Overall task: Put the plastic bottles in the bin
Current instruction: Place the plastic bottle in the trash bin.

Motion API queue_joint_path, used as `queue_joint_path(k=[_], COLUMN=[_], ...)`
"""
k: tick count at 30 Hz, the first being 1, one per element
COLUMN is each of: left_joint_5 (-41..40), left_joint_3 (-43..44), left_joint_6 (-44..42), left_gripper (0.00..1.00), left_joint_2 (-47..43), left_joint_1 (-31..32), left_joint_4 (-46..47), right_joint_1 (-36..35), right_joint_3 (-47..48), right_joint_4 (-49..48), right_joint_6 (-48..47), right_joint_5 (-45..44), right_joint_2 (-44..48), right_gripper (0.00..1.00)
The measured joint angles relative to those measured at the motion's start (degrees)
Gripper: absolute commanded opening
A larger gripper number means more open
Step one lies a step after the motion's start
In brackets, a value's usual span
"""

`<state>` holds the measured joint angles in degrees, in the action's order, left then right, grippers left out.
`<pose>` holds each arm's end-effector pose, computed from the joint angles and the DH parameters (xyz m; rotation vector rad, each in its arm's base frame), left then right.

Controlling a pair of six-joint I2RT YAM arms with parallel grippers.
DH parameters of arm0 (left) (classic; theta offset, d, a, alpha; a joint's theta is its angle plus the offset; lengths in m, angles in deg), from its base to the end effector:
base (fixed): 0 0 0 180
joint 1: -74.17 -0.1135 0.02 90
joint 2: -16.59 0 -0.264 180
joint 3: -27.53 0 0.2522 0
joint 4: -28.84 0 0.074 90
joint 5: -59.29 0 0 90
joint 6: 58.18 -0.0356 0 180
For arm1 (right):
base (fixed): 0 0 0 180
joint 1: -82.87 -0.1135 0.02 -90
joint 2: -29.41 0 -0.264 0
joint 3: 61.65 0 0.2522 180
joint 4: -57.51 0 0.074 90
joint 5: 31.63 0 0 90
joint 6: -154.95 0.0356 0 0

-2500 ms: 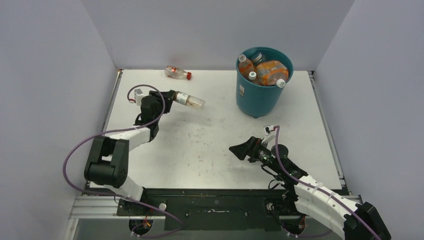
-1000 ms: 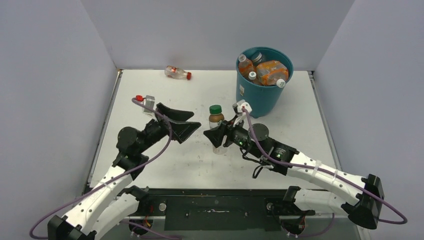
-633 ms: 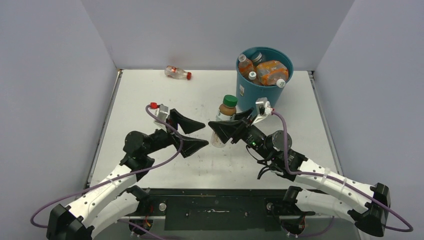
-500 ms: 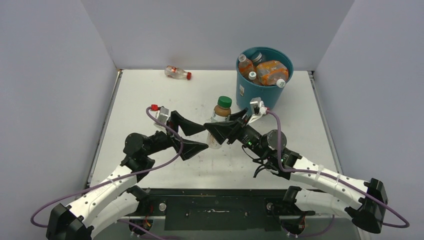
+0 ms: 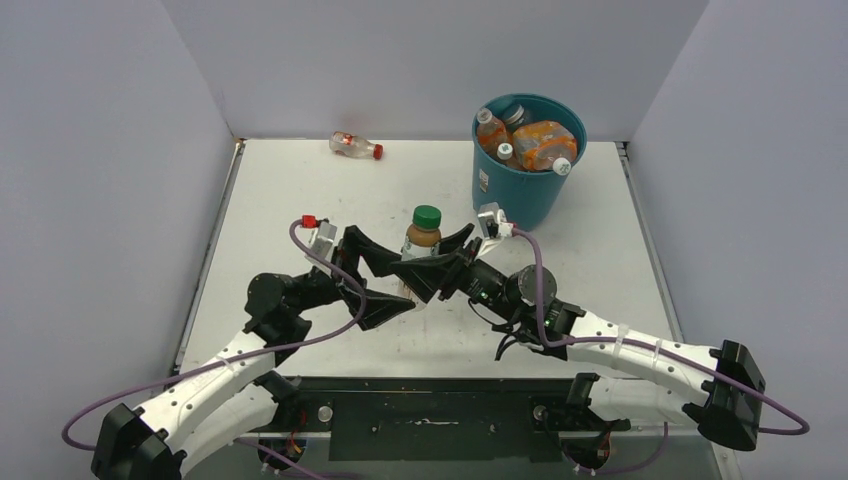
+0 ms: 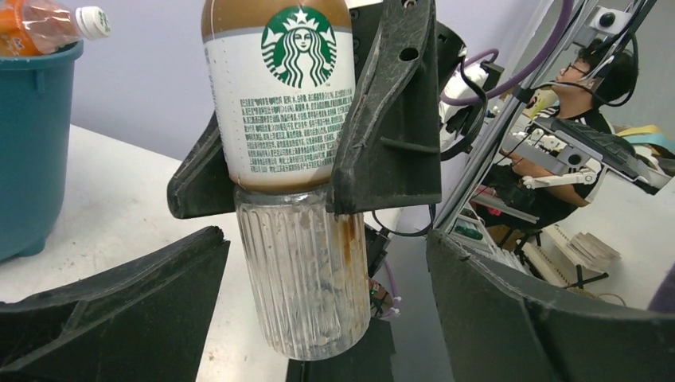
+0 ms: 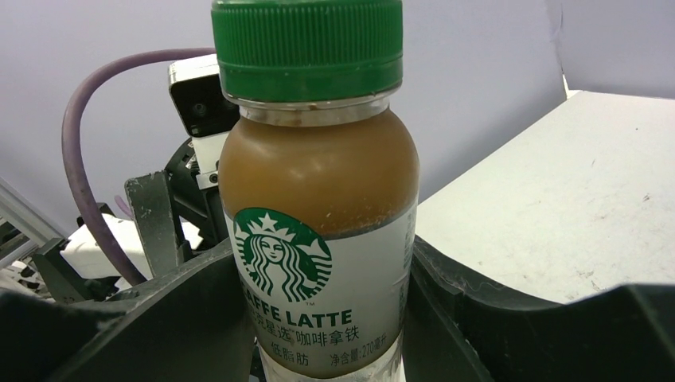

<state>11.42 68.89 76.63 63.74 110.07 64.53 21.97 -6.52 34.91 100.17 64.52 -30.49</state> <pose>0.1305 -0.1240 0.3317 0.6626 1.1856 -1.5973 0.1149 0.2142 0.3544 -0.4154 1.3541 1.4925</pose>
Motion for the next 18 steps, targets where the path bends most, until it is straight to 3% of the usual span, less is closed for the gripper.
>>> queue_joint_path(k=[6,10,13,15,18], left_joint_5=[0.3,0.4,1.1,1.2,0.7], left_joint_3=[0.0,0.0,0.1,0.1,0.3], left_joint_6=[-0.8,-1.2,-1.8,-2.3,-4.0], left_gripper=[0.51,0.23,0.07,0.03,0.0], left_joint_2=[1.1,1.7,2.4,2.4,2.0], left_joint_1=[0.9,1.3,2.1,2.3,2.3], left_joint_4=[-1.6,-2.4,-3.4,-4.1,-6.4], right_joint_1=[-0.8,-1.1,-1.1,-1.1,-1.1], right_joint_3=[0.0,0.1,1.3,3.0,7.4], right_joint_4=[-0.7,-0.3,2.4,6.2,15.0], right_joint_6=[0.3,0.3,0.0,-0.7,-3.1], right_joint_5=[0.7,1.0,1.1,0.7,-1.1], right_joint_2=[-1.4,-1.4,-1.4,-1.2,0.0], right_gripper=[0.52,0.84,1.0,0.93,0.92])
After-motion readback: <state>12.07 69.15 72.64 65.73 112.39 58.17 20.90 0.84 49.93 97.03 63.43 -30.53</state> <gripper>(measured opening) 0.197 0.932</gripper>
